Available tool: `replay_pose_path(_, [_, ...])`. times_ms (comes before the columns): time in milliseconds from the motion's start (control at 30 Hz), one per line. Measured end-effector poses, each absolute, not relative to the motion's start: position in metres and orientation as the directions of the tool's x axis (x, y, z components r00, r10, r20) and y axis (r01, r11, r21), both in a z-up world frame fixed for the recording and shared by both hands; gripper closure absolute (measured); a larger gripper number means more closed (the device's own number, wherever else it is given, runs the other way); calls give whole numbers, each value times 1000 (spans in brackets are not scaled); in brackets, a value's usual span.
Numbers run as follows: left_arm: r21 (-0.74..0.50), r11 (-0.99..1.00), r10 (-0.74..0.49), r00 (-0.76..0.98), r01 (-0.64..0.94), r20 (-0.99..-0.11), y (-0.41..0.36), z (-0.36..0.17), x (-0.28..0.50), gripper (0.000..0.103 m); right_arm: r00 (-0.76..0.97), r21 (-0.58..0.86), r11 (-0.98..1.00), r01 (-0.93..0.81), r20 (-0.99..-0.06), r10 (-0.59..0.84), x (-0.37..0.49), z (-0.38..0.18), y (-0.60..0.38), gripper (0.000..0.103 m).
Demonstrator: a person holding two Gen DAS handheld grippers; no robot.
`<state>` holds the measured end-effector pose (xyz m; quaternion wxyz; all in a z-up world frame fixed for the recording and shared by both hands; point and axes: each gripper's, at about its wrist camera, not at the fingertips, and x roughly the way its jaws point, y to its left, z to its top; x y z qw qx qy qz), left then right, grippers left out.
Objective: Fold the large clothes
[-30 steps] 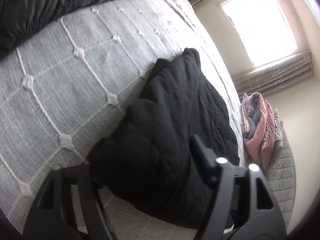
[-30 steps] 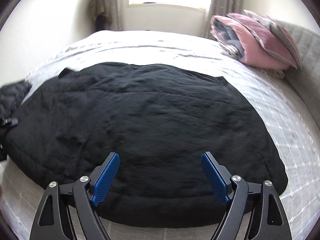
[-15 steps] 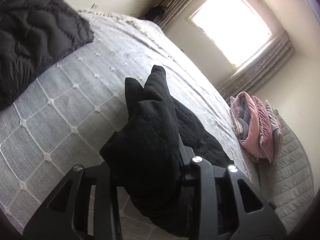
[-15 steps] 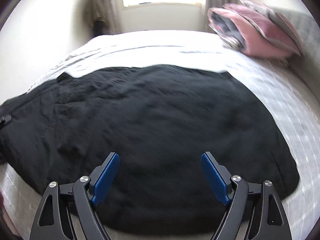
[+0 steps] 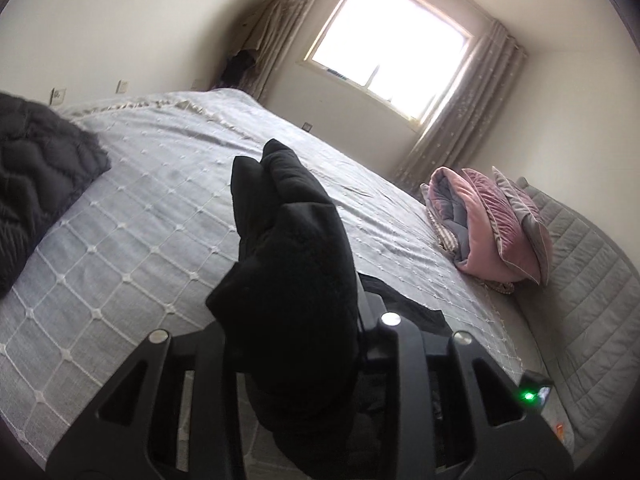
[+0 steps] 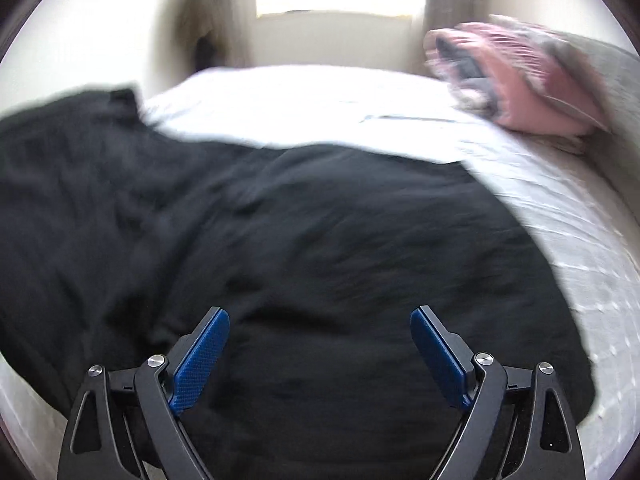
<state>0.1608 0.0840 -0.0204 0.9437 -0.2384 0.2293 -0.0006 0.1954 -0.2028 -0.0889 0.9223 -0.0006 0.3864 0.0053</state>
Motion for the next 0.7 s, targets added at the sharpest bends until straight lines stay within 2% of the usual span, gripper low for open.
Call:
replay_pose_path(67, [-419, 904, -111, 898, -87, -426, 68, -14, 162, 71, 711, 79, 994, 69, -703, 7, 190, -80, -232, 10])
replay_pose_path(267, [-249, 968, -96, 893, -19, -440, -17, 3, 174, 75, 747, 448, 832, 326, -662, 64, 155, -71, -358, 10])
replay_pose_path(433, [-53, 993, -122, 887, 110, -445, -130, -3, 180, 76, 792, 635, 587, 502, -610, -18, 99, -78, -454, 10])
replay_pose_path(567, [48, 952, -246, 850, 302, -466, -222, -39, 174, 77, 794, 707, 412, 575, -604, -71, 57, -94, -512, 10])
replay_pose_path(700, [198, 826, -327, 735, 528, -593, -305, -117, 160, 77, 804, 765, 259, 590, -586, -102, 26, -114, -552, 10])
